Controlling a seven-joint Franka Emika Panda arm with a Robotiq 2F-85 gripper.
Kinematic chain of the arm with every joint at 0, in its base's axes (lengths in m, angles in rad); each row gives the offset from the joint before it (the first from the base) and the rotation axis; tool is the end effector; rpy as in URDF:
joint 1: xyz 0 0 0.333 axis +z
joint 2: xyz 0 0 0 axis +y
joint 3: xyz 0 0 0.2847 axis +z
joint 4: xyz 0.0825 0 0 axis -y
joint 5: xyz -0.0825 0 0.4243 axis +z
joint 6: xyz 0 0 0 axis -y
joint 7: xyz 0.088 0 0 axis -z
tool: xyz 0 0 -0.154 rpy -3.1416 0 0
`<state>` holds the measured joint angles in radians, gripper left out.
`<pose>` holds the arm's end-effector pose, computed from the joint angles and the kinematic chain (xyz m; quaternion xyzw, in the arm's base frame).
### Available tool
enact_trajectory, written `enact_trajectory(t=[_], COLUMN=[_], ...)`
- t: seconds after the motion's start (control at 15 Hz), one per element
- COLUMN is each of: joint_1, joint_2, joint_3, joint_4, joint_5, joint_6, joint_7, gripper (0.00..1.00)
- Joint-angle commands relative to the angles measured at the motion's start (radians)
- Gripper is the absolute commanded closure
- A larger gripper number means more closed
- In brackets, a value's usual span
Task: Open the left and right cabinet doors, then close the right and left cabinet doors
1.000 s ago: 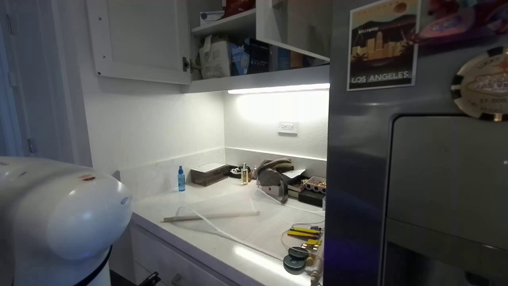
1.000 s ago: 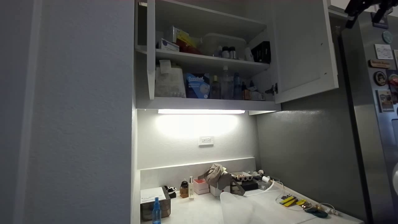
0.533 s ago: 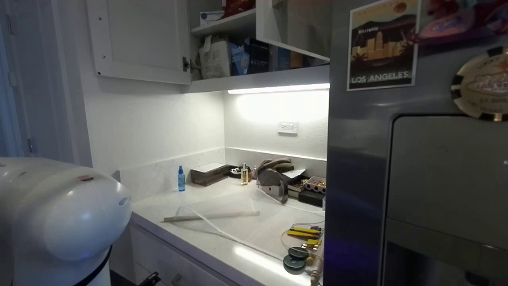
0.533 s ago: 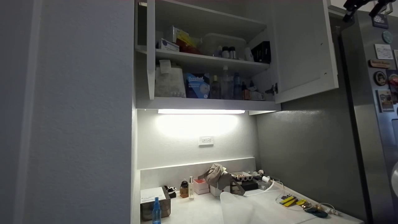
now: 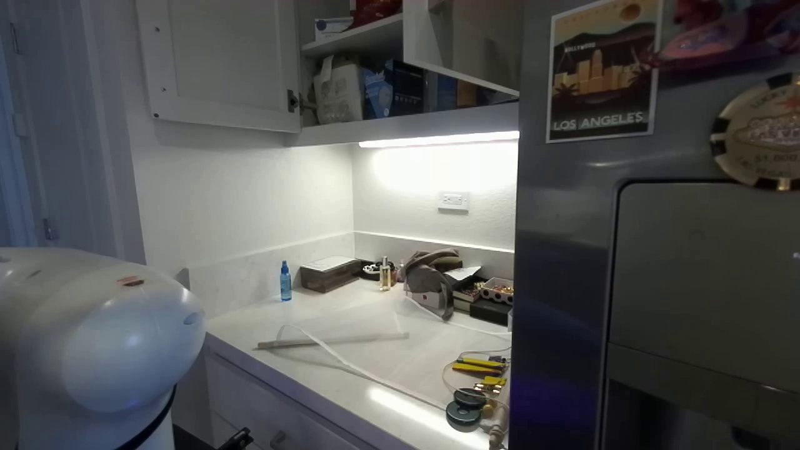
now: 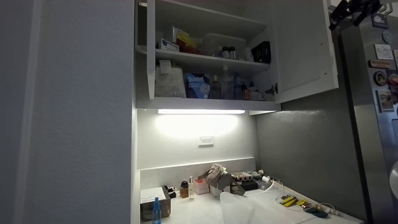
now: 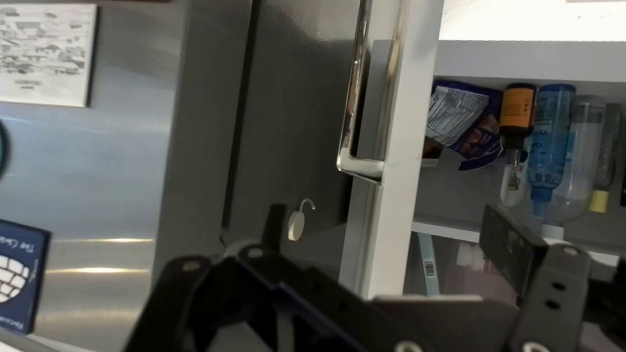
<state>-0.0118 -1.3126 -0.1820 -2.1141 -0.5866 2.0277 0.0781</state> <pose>0.1495 -0.1593 0.8639 0.7979 -0.1474 0.5452 0.2104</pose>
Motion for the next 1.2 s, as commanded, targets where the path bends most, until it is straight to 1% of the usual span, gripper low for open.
enact_trajectory(t=[0.0,0.07,0.2,0.27,0.33,0.53,0.6,0.67,0.73,0.8,1.0,1.07,1.13], joint_1=[-0.05,-0.057,-0.07,-0.078,-0.088,-0.116,-0.123,-0.131,-0.135,-0.139,-0.143,-0.145,-0.147], joint_2=[0.037,0.044,0.065,0.074,0.081,0.105,0.112,0.121,0.13,0.139,0.167,0.178,0.187], joint_3=[-0.004,-0.003,0.0,0.001,0.003,0.009,0.012,0.017,0.022,0.027,0.045,0.053,0.058], joint_4=[-0.043,-0.054,-0.063,-0.068,-0.077,-0.089,-0.095,-0.096,-0.098,-0.102,-0.105,-0.106,-0.107], joint_5=[0.015,0.016,0.028,0.033,0.04,0.068,0.08,0.097,0.115,0.129,0.175,0.191,0.204], joint_6=[0.123,0.154,0.205,0.23,0.253,0.296,0.304,0.31,0.317,0.328,0.359,0.373,0.387], joint_7=[-0.012,-0.01,-0.009,-0.009,-0.006,-0.011,-0.008,-0.006,-0.006,-0.004,0.0,0.004,0.006], gripper=[0.0,0.19,0.32,0.42,0.49,0.73,0.63,0.36,0.37,0.36,0.16,0.07,0.01])
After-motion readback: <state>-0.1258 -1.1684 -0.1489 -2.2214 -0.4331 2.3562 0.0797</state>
